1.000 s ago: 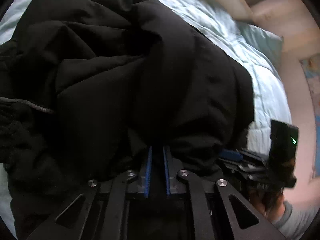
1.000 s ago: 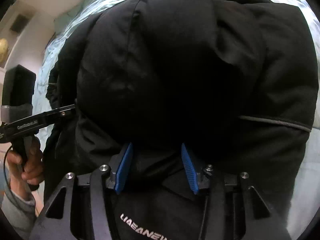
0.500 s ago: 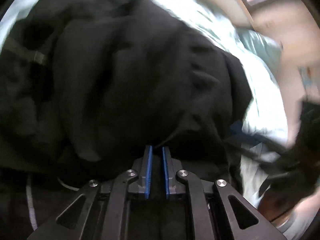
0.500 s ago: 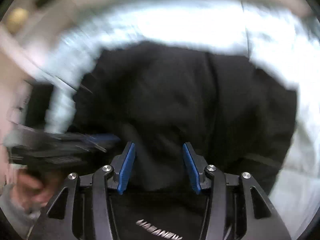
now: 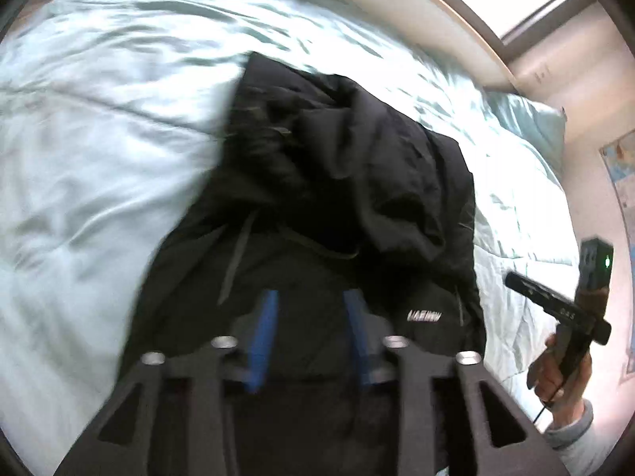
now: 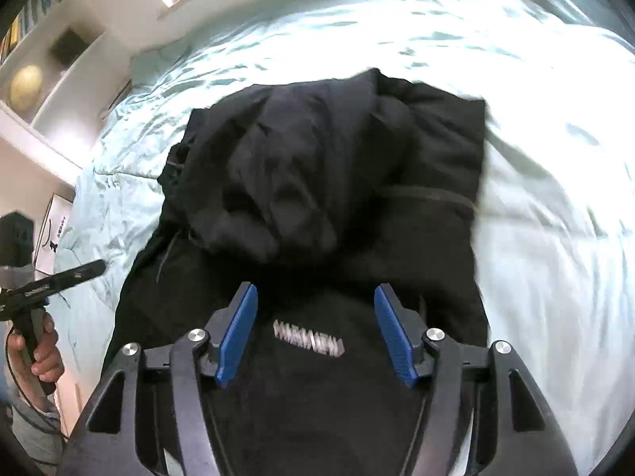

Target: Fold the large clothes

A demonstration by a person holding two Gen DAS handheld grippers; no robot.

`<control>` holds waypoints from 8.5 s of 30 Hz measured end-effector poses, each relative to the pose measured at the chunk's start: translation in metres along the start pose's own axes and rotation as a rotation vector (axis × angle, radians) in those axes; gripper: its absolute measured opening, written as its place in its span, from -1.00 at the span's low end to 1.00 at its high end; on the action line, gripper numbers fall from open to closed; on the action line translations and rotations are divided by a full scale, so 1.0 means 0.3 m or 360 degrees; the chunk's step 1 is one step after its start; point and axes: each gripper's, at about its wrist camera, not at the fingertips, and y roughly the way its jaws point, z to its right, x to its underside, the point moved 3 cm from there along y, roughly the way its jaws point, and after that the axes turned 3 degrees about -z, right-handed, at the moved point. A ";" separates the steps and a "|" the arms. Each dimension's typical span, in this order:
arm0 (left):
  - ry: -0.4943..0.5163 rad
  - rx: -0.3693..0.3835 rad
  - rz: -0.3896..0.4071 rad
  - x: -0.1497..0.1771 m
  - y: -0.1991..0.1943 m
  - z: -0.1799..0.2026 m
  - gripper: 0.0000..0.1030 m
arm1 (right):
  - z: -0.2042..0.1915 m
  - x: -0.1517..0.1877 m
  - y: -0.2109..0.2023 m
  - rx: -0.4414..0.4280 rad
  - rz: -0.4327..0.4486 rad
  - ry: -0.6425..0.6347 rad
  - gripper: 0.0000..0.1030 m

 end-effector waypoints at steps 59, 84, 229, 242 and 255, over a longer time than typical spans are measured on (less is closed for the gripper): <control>-0.0363 0.0347 -0.0488 0.491 0.159 -0.416 -0.18 | 0.316 0.894 0.021 -0.0147 -0.0522 0.0789 0.20; -0.0222 0.0757 0.0179 -0.172 -0.160 -0.141 -0.79 | 0.298 0.188 -0.384 -0.0455 0.0150 0.0495 -0.70; -0.0263 0.0061 0.0082 -0.678 0.307 -0.235 0.26 | 0.424 -0.313 0.048 0.0269 0.0081 0.0367 0.67; -0.0341 0.0304 -0.0035 -0.758 0.527 -0.312 0.31 | 0.590 -0.347 0.198 -0.0011 0.0034 0.0587 0.72; -0.0426 0.0583 -0.0124 -0.758 0.678 -0.347 0.45 | 0.611 -0.382 0.380 -0.0533 -0.0059 0.0714 0.85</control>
